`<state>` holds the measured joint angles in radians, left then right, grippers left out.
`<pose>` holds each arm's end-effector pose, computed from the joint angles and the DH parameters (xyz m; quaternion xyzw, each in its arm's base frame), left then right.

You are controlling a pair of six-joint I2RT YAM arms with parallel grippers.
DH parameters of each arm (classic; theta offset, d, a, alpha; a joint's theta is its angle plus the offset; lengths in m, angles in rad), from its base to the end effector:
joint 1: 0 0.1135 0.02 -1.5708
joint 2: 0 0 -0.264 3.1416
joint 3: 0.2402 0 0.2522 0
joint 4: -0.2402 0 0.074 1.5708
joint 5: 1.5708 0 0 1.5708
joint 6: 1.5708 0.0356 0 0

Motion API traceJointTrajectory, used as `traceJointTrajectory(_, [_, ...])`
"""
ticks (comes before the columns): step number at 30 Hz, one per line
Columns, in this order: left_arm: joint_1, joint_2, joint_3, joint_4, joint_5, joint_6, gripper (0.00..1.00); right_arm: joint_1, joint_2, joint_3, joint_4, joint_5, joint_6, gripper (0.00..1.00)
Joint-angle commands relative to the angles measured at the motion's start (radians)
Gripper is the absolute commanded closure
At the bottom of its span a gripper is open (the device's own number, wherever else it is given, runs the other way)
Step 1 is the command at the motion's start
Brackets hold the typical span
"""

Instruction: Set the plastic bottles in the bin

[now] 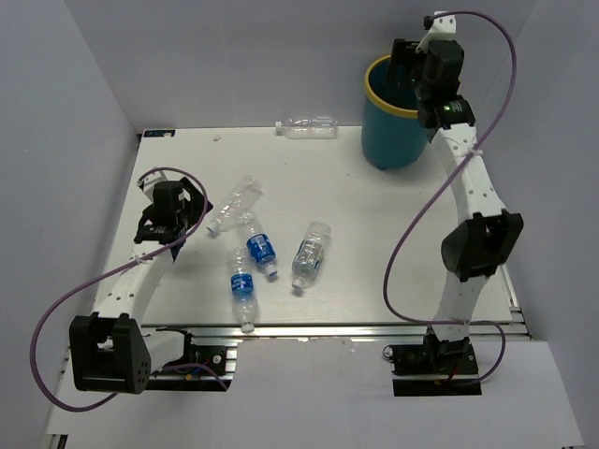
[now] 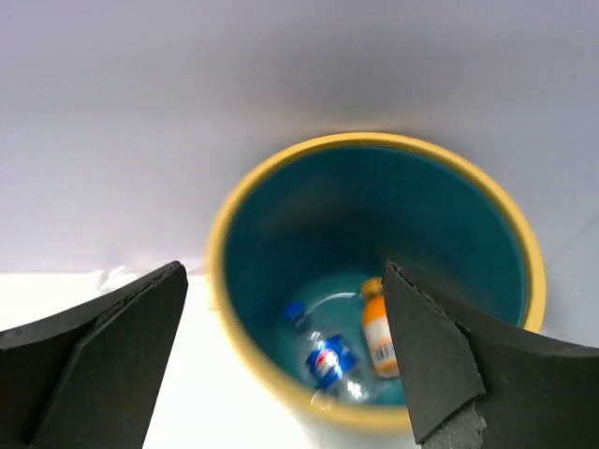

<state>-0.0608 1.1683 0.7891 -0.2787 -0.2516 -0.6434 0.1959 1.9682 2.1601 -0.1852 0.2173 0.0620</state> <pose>0.2523 -0.0065 0.2551 -0.3087 0.8371 -0.0451 0.4493 0.4527 0.0820 0.4633 0.0299 0.7042 0.0149 0.7093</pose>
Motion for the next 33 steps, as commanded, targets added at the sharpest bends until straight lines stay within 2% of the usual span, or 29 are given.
traceJointTrajectory(1, [0.003,-0.048,0.007,-0.001,-0.023,0.007,0.02,0.020,-0.199,-0.069,-0.003,-0.220,0.005,0.11])
traceJointTrajectory(2, [0.003,-0.048,0.006,-0.002,-0.023,0.005,0.02,0.034,-0.231,-0.151,-0.040,-0.261,0.013,0.11])
traceJointTrajectory(4, [0.003,-0.045,0.007,-0.002,-0.028,-0.001,0.02,0.104,-0.334,-0.265,-0.069,-0.242,0.036,0.11])
traceJointTrajectory(5, [0.003,-0.042,0.007,-0.002,-0.031,-0.004,0.02,0.140,-0.376,-0.428,-0.063,-0.173,0.044,0.11])
traceJointTrajectory(9, [0.003,-0.027,0.013,-0.013,-0.022,-0.006,0.02,0.356,-0.567,-0.809,0.059,-0.030,0.088,0.11])
traceJointTrajectory(10, [0.003,-0.027,0.012,-0.014,-0.020,-0.009,0.02,0.438,-0.581,-0.862,0.064,0.009,0.149,0.11])
traceJointTrajectory(12, [0.003,-0.032,0.004,-0.013,-0.028,-0.018,0.02,0.503,-0.604,-0.989,0.064,0.097,0.234,0.11])
traceJointTrajectory(13, [0.003,-0.033,0.002,-0.008,-0.035,-0.018,0.02,0.548,-0.606,-1.028,0.064,0.122,0.349,0.11])
traceJointTrajectory(16, [0.003,-0.038,-0.004,0.002,-0.032,-0.019,0.02,0.643,-0.586,-1.129,0.066,0.192,0.458,0.11])
traceJointTrajectory(17, [0.003,-0.038,-0.008,0.021,-0.022,-0.021,0.02,0.666,-0.569,-1.140,0.053,0.256,0.510,0.11])
traceJointTrajectory(22, [0.003,-0.030,-0.010,0.013,0.029,-0.022,0.02,0.760,-0.439,-1.158,-0.003,0.381,0.662,0.11])
traceJointTrajectory(24, [0.003,-0.042,-0.013,0.015,0.025,-0.022,0.02,0.764,-0.392,-1.169,-0.004,0.378,0.726,0.11])
traceJointTrajectory(28, [0.003,-0.084,-0.030,0.029,0.014,-0.022,0.02,0.775,-0.344,-1.220,0.133,0.309,0.731,0.11])
traceJointTrajectory(33, [0.003,-0.096,-0.030,0.016,0.003,-0.022,0.02,0.774,-0.227,-1.168,0.072,0.353,0.751,0.11])
